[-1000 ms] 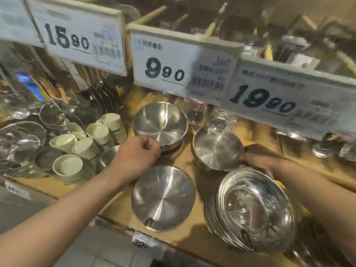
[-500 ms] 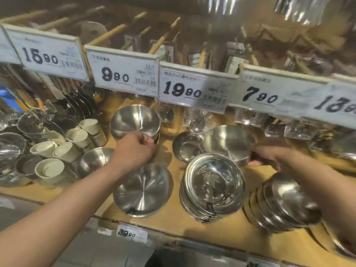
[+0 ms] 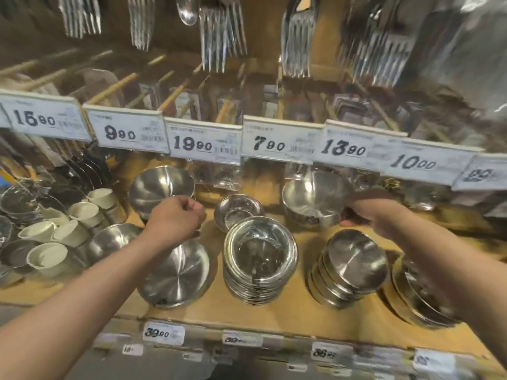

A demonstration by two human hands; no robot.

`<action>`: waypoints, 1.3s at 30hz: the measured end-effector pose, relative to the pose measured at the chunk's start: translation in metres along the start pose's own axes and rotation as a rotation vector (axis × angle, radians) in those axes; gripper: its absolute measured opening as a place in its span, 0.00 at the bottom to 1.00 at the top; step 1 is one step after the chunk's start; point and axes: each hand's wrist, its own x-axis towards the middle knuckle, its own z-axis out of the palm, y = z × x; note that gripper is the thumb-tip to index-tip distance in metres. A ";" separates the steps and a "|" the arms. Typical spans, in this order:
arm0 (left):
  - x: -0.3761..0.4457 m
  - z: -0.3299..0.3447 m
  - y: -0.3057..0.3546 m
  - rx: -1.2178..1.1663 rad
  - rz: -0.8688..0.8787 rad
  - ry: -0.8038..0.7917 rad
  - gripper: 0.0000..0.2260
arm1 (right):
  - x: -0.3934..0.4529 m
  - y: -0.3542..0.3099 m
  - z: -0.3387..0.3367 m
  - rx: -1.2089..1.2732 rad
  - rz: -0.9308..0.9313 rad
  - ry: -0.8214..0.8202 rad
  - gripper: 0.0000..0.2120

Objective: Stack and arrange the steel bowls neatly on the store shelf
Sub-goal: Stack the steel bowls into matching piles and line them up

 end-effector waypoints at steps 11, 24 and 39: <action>-0.046 -0.048 -0.005 0.010 0.029 0.077 0.04 | -0.047 -0.006 -0.020 0.026 0.019 -0.088 0.05; -0.076 -0.038 -0.022 -0.069 0.012 0.041 0.04 | -0.055 -0.007 -0.019 0.037 0.036 -0.029 0.06; -0.095 -0.020 0.010 -0.084 0.094 -0.049 0.03 | -0.098 -0.017 -0.024 0.036 0.023 -0.067 0.06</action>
